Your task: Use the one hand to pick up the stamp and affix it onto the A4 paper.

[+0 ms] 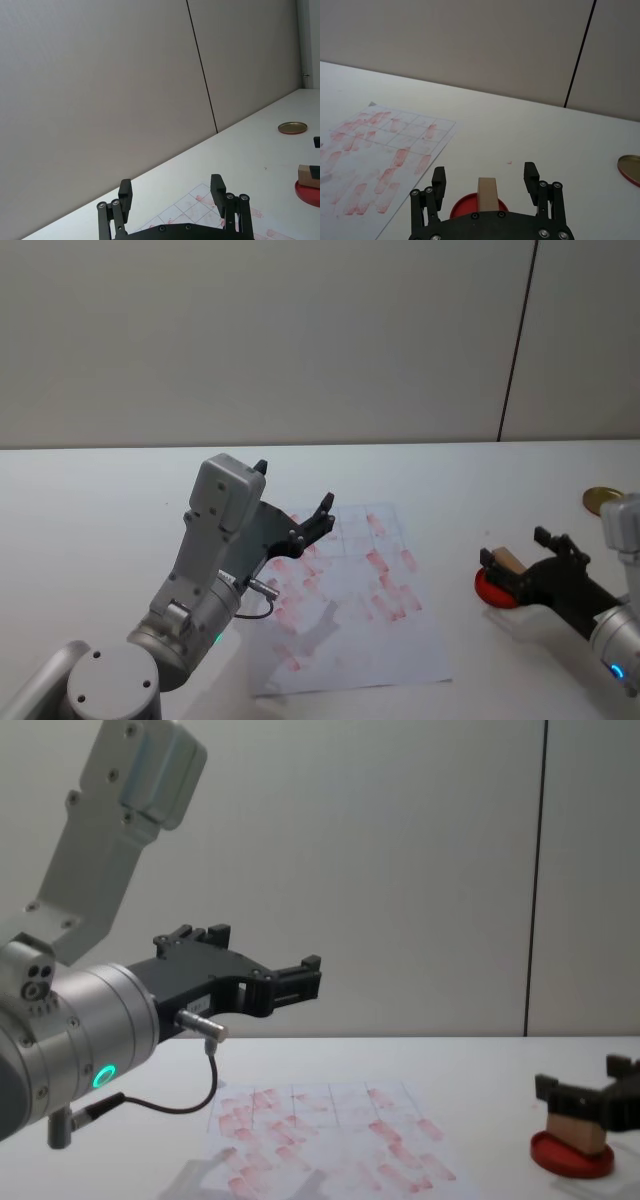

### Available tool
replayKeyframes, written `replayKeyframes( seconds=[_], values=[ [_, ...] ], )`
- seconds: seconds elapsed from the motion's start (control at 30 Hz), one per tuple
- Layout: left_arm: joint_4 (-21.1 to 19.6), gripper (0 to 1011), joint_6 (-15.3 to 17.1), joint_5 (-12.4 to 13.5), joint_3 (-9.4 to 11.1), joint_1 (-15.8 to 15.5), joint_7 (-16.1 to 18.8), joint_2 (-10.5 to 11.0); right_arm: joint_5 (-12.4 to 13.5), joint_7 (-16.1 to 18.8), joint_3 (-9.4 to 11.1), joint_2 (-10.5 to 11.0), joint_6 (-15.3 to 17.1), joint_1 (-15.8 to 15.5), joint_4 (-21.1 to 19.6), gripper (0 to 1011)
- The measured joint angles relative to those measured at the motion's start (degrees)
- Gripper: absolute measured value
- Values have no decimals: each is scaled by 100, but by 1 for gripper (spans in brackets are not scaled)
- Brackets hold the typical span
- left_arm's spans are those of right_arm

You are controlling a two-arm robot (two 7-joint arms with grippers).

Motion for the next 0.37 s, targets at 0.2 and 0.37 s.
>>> replayKeyframes(
  seconds=[0.2,0.37],
  values=[
    [0,993,0,0,0,0,0,0,-1,-48,26,42,-48,-61,-241,1001],
    [0,993,0,0,0,0,0,0,-3,-69,40,63,-69,-91,-355,1001]
  ],
)
